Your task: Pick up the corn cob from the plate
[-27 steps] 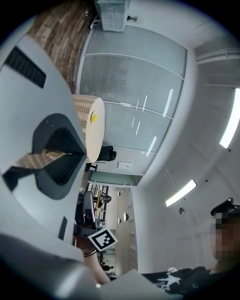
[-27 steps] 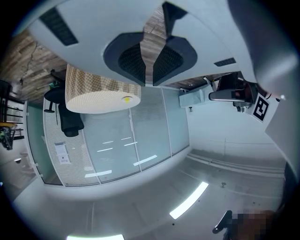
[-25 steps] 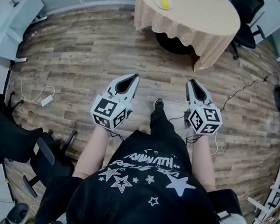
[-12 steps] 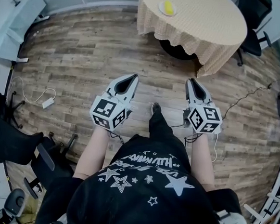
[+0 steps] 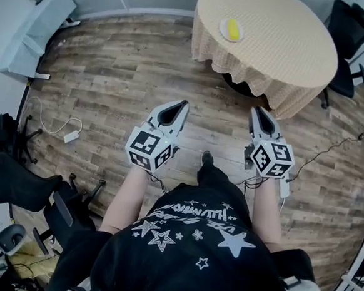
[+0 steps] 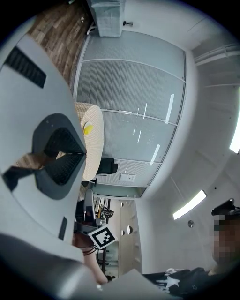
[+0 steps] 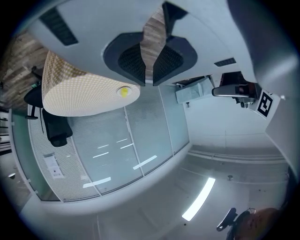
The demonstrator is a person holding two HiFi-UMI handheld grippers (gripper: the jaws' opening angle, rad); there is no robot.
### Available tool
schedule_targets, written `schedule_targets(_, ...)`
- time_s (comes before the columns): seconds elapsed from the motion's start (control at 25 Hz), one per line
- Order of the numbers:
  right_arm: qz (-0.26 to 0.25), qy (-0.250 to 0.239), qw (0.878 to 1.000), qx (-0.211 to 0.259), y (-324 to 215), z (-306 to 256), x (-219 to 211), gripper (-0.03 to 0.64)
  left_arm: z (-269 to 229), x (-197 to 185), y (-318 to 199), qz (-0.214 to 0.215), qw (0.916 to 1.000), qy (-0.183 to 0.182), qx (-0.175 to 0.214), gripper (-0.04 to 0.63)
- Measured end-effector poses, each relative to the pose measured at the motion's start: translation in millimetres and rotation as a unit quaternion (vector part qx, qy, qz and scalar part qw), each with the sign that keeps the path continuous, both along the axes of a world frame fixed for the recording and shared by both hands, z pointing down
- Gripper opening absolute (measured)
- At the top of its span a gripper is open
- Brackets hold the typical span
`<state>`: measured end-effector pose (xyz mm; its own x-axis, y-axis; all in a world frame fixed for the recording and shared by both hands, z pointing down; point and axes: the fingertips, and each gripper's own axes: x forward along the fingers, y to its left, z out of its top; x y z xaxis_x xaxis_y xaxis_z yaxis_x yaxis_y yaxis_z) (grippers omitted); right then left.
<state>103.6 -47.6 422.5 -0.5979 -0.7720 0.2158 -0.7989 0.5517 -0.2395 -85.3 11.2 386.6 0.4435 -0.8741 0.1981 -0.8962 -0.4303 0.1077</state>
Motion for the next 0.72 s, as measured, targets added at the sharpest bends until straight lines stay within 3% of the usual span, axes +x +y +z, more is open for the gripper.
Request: schedule_targets(0.72,-0.021,-0.021,0.999,-0.015,-154,12,17,0.061,6,20,-142,-0.025,0.9995,-0.011,-0.014,0.009)
